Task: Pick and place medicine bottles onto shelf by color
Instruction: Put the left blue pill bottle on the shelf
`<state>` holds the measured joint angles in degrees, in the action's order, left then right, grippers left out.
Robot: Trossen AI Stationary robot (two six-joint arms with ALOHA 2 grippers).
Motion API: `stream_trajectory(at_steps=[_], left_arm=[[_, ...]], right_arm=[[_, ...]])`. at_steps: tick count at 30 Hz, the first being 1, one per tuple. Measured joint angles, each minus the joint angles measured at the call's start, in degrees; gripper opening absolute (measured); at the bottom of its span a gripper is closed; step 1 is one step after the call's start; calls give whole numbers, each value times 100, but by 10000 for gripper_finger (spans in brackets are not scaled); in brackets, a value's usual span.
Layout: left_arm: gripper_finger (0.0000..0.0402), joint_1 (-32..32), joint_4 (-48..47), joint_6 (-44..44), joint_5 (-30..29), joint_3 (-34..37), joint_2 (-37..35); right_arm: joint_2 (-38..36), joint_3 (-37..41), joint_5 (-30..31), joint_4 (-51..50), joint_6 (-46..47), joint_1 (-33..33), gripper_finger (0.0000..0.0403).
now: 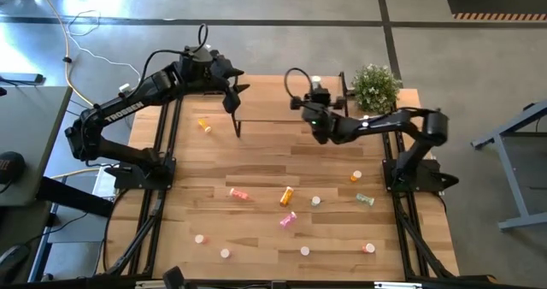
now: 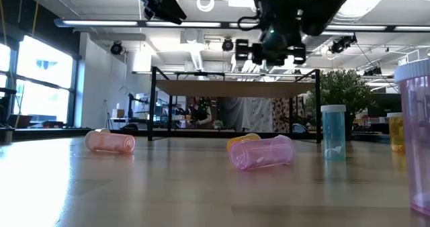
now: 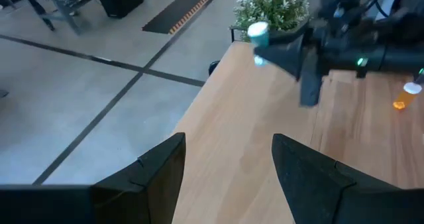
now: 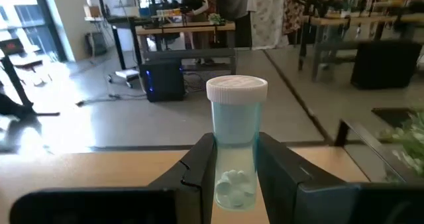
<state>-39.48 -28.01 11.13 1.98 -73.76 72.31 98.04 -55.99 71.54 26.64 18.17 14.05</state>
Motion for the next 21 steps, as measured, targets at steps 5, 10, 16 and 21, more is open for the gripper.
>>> stream_trajectory(at_steps=[5, 10, 16, 21], left_arm=[[214, -79, -48, 1, 81, 0, 0], [214, -104, -39, 96, 103, 0, 0], [214, -181, -31, 110, 94, 0, 0], [214, -181, 56, 109, 129, 0, 0]], right_arm=[[511, -642, 2, -106, -213, 90, 79], [687, -795, -41, -216, 281, 187, 79], [691, -795, -893, -516, 968, 367, 79], [841, -797, -1789, -136, 212, 442, 79]])
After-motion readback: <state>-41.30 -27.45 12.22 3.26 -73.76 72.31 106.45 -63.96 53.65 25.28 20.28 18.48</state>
